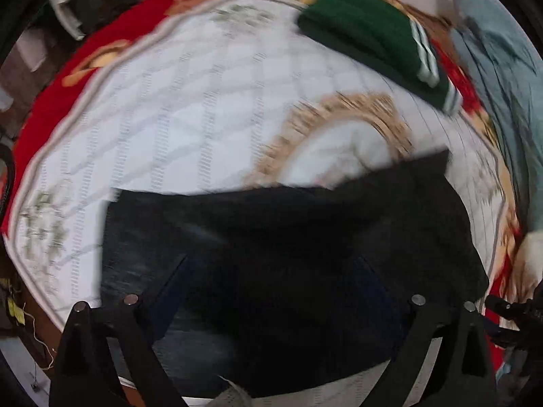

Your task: Fold large clothes

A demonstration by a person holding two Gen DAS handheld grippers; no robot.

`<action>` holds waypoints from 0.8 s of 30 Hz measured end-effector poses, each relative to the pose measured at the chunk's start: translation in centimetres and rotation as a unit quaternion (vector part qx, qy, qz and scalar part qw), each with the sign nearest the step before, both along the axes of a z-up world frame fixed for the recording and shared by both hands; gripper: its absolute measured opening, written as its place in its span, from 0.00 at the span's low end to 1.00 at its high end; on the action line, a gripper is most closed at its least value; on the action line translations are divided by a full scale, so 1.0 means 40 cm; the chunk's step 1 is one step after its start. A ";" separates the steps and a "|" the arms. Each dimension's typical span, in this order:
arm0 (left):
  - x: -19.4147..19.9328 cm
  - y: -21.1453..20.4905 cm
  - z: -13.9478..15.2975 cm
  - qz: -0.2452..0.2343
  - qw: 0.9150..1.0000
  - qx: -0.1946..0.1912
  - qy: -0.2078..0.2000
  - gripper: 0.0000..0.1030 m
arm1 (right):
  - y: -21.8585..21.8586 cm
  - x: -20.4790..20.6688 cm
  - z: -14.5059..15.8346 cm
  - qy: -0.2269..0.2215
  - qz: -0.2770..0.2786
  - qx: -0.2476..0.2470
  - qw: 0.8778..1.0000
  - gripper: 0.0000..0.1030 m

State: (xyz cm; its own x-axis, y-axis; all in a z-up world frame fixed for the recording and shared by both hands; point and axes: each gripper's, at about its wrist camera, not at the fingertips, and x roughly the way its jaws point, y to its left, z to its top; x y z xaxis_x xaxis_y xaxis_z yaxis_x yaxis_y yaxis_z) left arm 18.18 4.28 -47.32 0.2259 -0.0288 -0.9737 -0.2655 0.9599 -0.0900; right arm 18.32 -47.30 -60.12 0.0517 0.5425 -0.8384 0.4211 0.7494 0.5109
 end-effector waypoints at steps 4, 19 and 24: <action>0.043 -0.095 -0.121 -0.033 0.998 0.028 0.050 0.94 | -0.055 -0.036 -0.085 -0.003 -0.042 0.014 0.999 0.71; 0.110 -0.095 -0.180 -0.028 0.996 0.040 0.068 0.98 | -0.015 0.070 -0.218 -0.107 -0.100 0.140 0.979 0.72; 0.131 -0.088 -0.187 -0.024 0.996 0.043 0.069 1.00 | -0.015 0.090 -0.202 -0.129 -0.115 0.207 0.963 0.46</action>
